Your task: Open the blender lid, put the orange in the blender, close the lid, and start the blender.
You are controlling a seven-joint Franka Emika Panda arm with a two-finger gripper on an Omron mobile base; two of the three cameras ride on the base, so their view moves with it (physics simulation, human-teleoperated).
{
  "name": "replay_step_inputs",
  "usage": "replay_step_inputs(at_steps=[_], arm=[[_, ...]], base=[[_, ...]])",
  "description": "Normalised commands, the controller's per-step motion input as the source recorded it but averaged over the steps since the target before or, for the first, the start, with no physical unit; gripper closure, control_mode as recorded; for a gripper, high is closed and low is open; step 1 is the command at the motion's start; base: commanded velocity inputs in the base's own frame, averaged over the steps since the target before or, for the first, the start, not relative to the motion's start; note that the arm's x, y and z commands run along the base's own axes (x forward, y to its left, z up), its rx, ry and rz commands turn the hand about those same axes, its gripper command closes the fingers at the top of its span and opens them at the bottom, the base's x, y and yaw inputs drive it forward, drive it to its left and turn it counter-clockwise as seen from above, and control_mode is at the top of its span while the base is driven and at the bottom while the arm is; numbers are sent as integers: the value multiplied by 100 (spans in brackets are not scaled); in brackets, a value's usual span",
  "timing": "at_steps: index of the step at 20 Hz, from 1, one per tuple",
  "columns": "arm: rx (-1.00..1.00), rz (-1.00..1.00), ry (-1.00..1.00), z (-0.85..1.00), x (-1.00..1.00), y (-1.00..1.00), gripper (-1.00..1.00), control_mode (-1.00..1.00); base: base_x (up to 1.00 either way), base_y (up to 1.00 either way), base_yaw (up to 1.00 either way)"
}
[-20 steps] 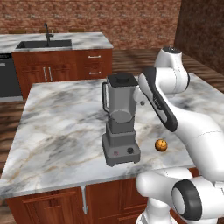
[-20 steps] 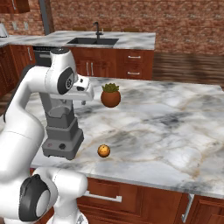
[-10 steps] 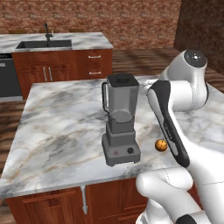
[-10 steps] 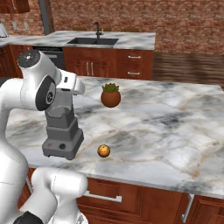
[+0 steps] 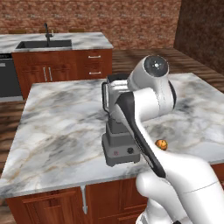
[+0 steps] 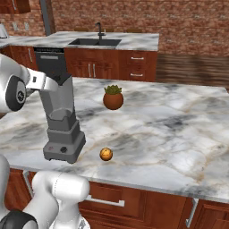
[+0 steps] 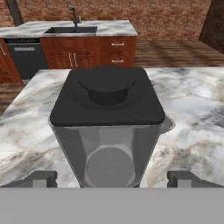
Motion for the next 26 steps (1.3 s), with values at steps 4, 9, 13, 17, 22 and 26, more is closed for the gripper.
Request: replay_step_inputs(at_steps=[4,9,13,17,22,26], arm=[[0,4,4,26,7,35,-100,-100],[0,10,4,6,7,4,-100,-100],[0,11,7,0,26,0,-100,-100],[0,2,3,13,19,0,-100,-100],[-1,0,3,23,14,0,-100,-100],[-3,0,9,5,21,0,-100,-100]], base=[[0,0,0],[0,0,0],[0,0,0],[0,0,0],[0,0,0],[0,0,0]])
